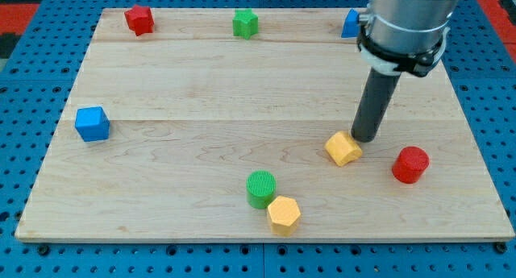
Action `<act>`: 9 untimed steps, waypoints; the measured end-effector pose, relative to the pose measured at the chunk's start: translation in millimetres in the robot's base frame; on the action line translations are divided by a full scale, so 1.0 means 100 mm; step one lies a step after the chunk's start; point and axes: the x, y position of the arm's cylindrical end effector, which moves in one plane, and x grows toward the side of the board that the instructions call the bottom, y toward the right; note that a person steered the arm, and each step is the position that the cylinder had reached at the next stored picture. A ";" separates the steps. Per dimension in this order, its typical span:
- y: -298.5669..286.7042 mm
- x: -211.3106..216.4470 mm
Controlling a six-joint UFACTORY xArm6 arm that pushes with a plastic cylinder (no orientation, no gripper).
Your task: Push the heart parallel to the green circle
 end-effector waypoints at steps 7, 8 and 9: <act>-1.67 -0.34; -2.23 -0.37; -2.92 -0.34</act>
